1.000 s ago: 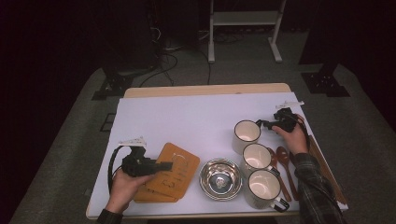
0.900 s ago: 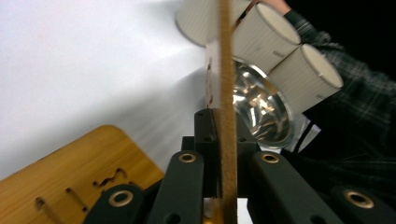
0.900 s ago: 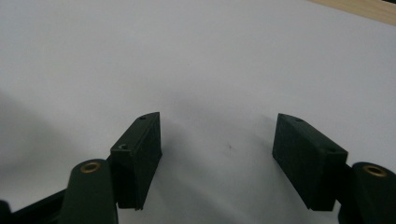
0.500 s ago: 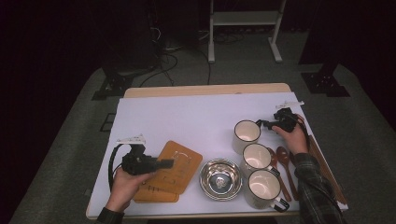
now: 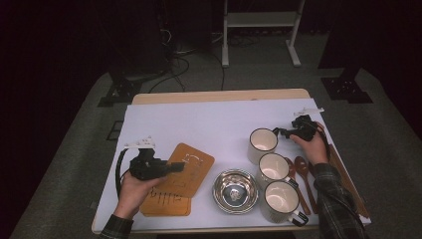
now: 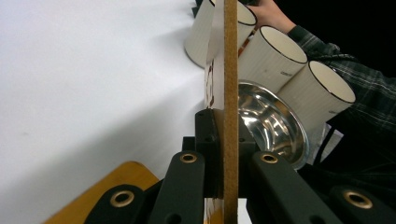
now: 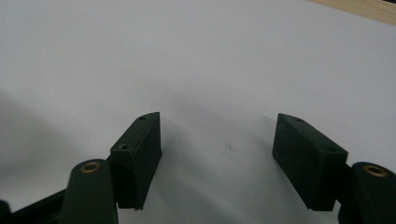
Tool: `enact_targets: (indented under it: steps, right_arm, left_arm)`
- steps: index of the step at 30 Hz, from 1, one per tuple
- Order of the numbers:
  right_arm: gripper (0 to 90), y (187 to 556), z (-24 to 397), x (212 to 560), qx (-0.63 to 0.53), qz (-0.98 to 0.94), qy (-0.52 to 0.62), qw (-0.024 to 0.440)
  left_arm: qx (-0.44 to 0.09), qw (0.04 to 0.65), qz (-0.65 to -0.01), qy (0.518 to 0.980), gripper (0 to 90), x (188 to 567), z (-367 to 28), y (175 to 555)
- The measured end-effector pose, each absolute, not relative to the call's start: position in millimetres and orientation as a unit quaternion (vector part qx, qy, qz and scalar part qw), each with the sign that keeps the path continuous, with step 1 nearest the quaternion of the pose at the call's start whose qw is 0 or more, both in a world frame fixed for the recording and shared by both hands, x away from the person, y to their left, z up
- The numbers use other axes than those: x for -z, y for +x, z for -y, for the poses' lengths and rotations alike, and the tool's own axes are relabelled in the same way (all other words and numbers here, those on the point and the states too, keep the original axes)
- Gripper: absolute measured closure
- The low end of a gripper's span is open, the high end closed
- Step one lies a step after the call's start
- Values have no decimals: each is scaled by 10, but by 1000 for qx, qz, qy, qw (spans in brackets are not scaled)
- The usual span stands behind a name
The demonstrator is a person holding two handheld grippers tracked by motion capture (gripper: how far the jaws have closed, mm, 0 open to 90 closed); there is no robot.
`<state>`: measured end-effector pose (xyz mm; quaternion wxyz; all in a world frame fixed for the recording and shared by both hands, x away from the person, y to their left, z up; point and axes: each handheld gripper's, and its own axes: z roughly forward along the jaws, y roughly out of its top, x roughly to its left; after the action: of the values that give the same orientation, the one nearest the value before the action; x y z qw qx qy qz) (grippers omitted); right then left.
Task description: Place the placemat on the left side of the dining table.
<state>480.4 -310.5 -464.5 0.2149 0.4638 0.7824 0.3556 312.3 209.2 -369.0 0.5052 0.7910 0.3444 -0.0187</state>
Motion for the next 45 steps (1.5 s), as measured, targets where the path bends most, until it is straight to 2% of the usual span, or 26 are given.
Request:
enact_targets:
  steps: [31,45]
  right_arm:
    - [315,4806,3108,4644,-356,-783,464,213]
    - [314,4807,3108,4645,-356,-782,464,213]
  left_arm:
    - [-39,508,-352,785,863,3644,-2155,3564]
    - [-62,517,-363,773,864,3642,-2274,3924]
